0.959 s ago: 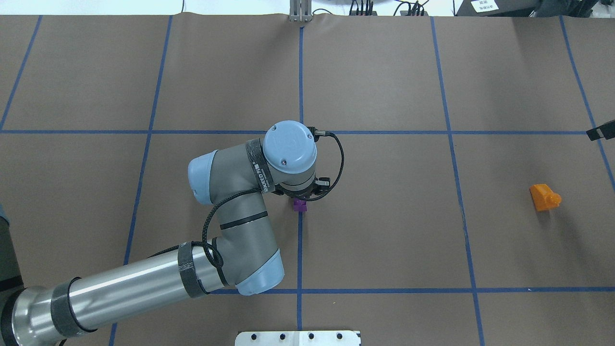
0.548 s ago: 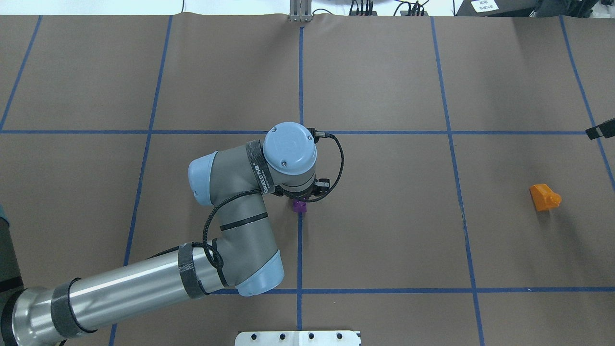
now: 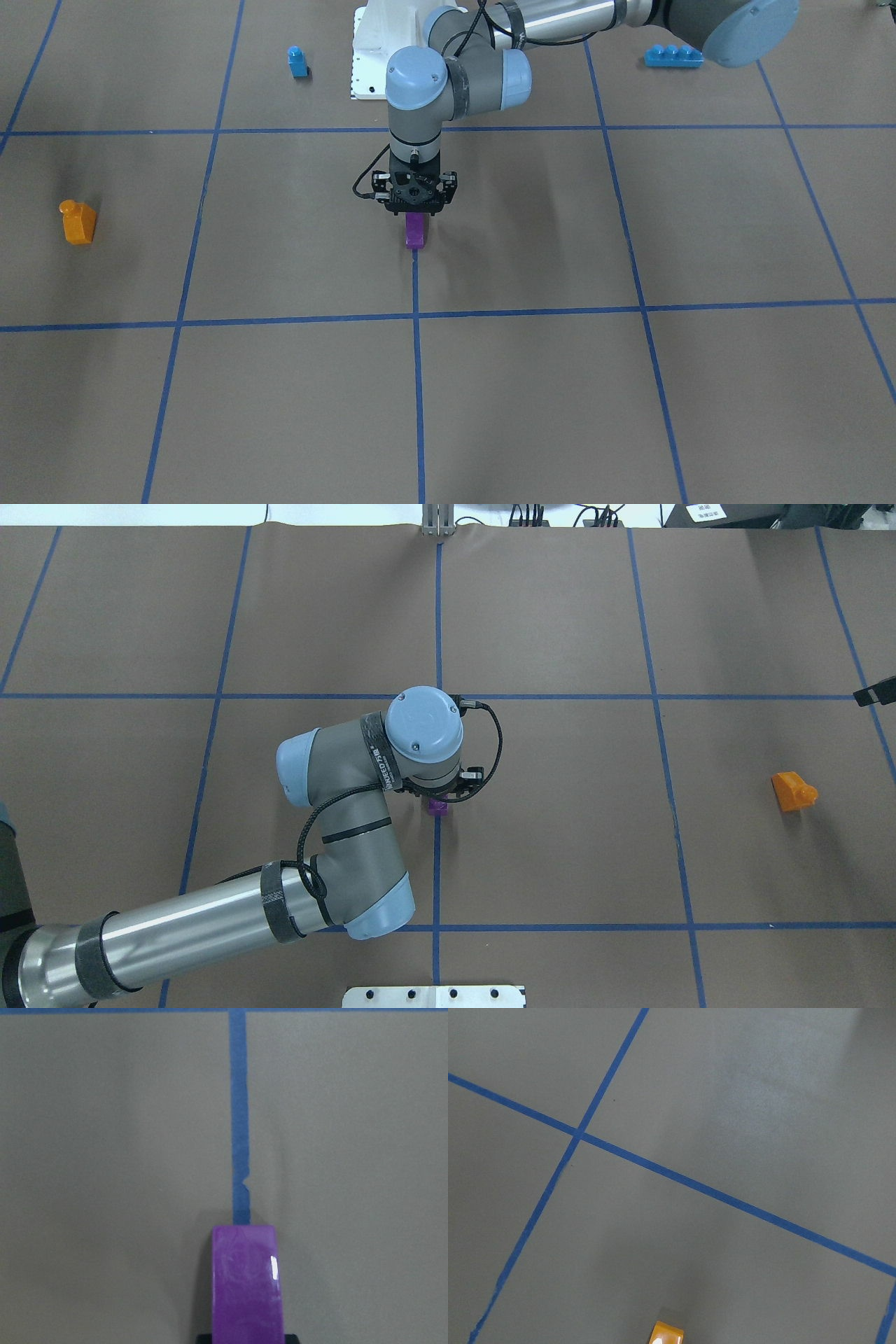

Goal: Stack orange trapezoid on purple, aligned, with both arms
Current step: 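Lower the purple trapezoid onto the table and open the left gripper, then raise the left gripper away from the purple trapezoid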

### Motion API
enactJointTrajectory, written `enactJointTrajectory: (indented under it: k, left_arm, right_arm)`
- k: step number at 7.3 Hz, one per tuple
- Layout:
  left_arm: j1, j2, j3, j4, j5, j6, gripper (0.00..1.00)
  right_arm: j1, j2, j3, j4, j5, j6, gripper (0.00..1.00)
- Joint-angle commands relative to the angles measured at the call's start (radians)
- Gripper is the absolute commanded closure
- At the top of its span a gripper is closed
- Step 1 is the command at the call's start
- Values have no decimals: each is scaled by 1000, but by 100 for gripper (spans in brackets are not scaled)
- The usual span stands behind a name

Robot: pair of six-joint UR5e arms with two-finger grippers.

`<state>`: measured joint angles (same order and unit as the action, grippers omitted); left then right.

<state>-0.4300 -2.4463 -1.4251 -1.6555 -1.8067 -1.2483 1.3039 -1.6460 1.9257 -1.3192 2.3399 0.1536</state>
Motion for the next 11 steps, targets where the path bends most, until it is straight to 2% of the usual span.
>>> enactJointTrajectory:
  k: [1, 2, 3, 4, 6, 7, 8, 9, 11]
  left_arm:
    - [-1, 0, -14, 2, 0, 7, 1]
    - [-16, 0, -55, 9, -11, 19, 1]
    - [-33, 12, -139, 40, -28, 92, 1]
    - [-77, 60, -257, 165, -95, 186, 1]
    - [-224, 278, -575, 328, -198, 425, 0]
    - [-346, 381, -651, 359, -274, 596, 0]
    - [-469, 461, -655, 361, -363, 776, 0]
    - [-577, 534, -652, 361, -400, 955, 0]
    - [-723, 611, -644, 359, -392, 1148, 0]
  right_arm:
    - [0, -2, -1, 0, -1, 0, 0]
    - [0, -2, -4, -2, -1, 0, 0]
    - [-2, -3, -5, -2, 1, 7, 0]
    - [-18, -5, -4, 0, 2, 83, 0]
    - [-64, -18, 1, 2, 2, 162, 0]
    - [-69, -44, 9, 2, -2, 162, 0]
    - [-72, -67, 25, 2, -13, 164, 1]
    - [-77, -87, 36, 11, -22, 205, 1]
    - [-183, -181, 26, 302, -153, 494, 1]
